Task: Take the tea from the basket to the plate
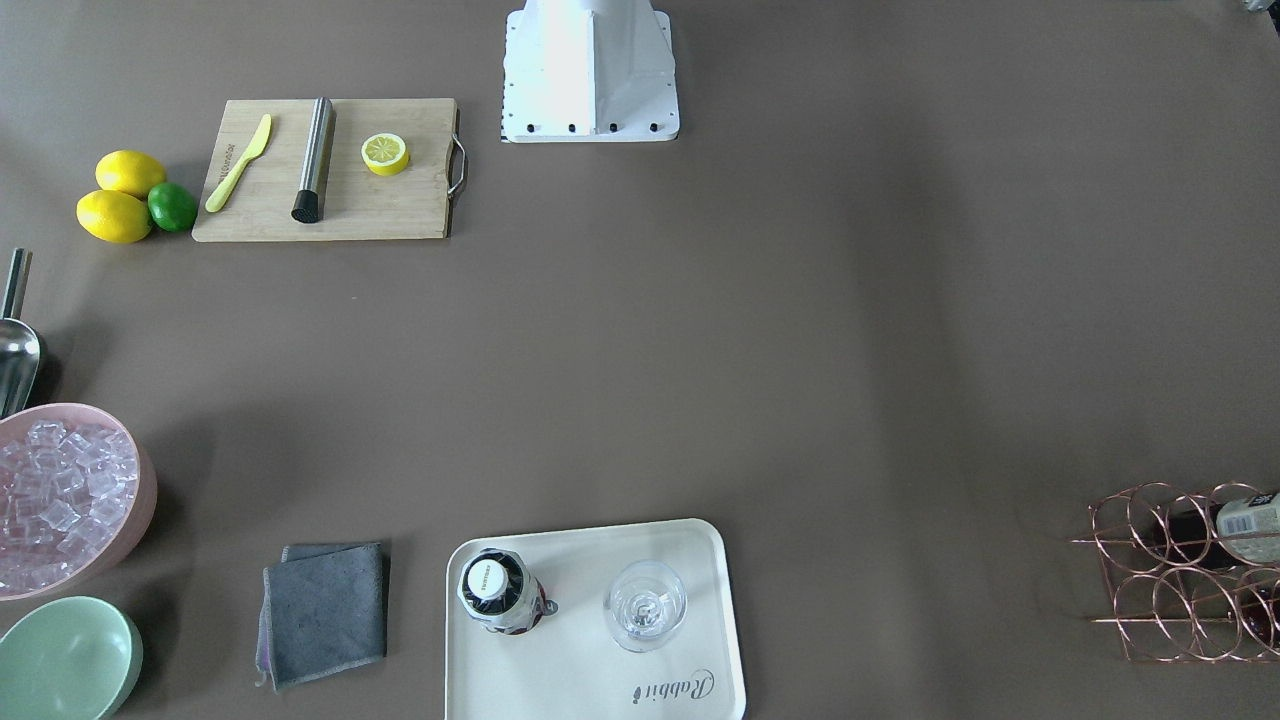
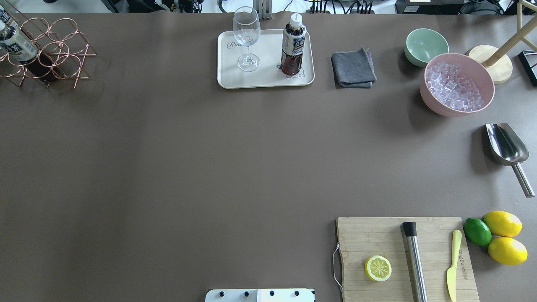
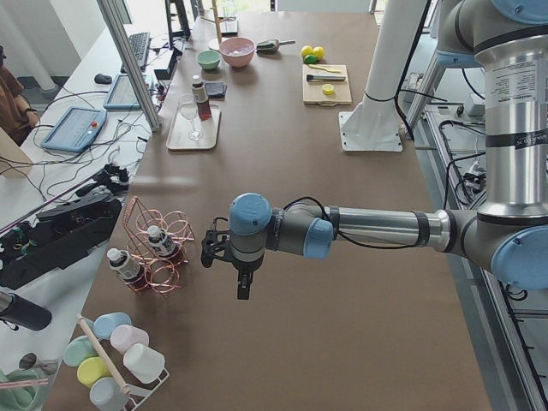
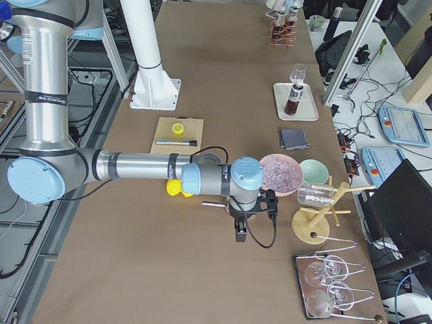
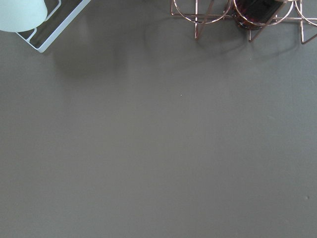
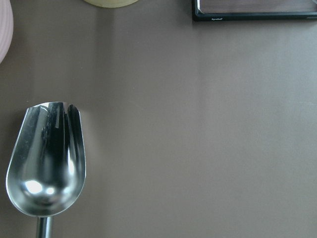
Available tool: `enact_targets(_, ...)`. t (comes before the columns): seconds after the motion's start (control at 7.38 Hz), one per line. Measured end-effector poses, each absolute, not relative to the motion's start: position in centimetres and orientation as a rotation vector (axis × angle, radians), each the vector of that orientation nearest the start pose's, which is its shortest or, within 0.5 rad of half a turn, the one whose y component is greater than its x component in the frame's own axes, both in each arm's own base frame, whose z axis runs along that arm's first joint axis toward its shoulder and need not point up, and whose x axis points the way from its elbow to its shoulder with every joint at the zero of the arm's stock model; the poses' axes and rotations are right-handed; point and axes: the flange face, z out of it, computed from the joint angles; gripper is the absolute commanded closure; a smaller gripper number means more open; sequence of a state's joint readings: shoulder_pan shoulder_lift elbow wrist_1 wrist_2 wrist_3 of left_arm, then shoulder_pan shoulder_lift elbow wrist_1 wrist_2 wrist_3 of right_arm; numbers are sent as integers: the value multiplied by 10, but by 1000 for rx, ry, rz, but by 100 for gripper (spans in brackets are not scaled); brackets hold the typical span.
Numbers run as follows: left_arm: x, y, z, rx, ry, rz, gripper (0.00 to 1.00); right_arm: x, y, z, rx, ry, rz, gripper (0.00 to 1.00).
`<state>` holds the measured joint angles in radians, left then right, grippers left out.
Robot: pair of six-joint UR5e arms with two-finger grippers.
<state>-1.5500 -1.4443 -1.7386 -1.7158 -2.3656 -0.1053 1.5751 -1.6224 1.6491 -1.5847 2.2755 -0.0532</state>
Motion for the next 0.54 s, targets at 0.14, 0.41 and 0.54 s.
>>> enact_targets(0.14, -52, -450, 617, 126, 805, -3, 2, 70, -471, 653, 30, -685, -58, 0)
enact_targets(0.41, -51, -451, 614, 129, 806, 2, 2, 70, -467, 658, 21, -674, -61, 0)
enact_targets(0.54, -50, -451, 614, 129, 807, 4, 2, 70, -466, 658, 22, -672, -62, 0)
